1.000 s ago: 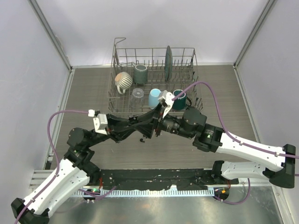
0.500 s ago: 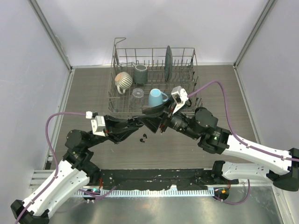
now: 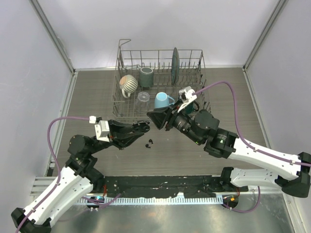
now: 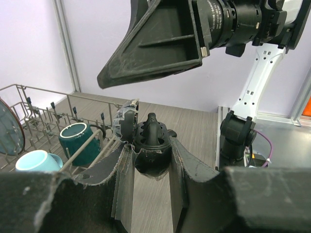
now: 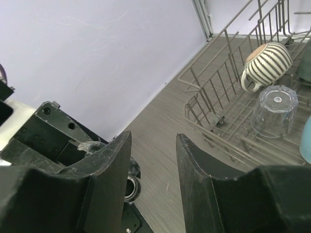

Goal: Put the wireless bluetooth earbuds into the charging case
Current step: Place the earbud in the charging case, then close the charging case.

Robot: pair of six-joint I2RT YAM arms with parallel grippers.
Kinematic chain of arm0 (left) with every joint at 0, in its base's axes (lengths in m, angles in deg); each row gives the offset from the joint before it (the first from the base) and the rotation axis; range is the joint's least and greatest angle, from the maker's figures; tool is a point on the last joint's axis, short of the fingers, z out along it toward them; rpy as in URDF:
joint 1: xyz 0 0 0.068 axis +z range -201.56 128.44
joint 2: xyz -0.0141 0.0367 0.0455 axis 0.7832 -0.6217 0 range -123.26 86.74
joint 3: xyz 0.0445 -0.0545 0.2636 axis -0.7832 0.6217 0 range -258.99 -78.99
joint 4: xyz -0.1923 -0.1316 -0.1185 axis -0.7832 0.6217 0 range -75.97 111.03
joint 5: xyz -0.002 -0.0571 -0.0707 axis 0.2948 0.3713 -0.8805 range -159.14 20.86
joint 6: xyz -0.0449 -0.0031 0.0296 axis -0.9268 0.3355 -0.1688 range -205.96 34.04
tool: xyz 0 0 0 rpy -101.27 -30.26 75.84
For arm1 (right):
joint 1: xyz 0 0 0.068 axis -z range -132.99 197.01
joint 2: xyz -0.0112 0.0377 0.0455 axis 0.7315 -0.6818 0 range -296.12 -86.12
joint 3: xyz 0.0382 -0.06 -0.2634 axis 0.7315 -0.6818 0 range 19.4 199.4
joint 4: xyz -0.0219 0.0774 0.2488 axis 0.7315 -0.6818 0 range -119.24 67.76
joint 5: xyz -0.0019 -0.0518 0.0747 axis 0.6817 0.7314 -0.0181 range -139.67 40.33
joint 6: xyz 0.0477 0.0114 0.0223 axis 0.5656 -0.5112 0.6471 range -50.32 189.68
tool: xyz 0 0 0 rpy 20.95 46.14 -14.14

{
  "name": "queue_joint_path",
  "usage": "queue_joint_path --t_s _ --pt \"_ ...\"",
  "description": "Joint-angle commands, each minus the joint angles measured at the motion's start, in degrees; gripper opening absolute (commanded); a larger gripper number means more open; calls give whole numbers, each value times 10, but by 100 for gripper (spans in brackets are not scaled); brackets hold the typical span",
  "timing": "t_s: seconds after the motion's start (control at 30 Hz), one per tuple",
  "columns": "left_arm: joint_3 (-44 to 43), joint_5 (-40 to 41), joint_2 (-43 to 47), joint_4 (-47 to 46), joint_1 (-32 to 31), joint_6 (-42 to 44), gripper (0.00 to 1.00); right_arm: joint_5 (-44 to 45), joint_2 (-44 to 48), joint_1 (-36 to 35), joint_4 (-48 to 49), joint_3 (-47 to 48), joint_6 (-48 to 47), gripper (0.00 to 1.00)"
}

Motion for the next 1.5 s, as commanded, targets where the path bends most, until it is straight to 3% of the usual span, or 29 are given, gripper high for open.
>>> queue_joint_path --t_s 0.0,0.23,0.47,0.63,1.03,1.17,1.27,1.4,1.47 --pt "-6 -5 5 -27 -2 4 0 25 -14 0 -18 37 15 47" --pt "-9 -8 4 -24 -2 4 0 4 -36 0 -32 53 20 47" --pt "-12 -7 -3 -28 -2 5 0 -76 -51 0 -55 64 7 47" --pt "-12 -1 -6 -27 -2 10 0 -142 -34 0 -34 23 10 42" --pt "-8 38 0 -23 -2 13 0 -177 -33 0 -47 -9 14 39" --pt "-14 53 1 7 -2 14 0 -85 -27 0 -52 -14 25 43" --pt "-31 72 1 88 -2 6 0 -2 1 0 -62 -27 44 48" --pt "-33 116 15 197 -2 -41 0 145 48 1 -84 -64 77 52" --pt "-18 128 29 218 -2 -93 0 173 66 2 -94 -75 85 52"
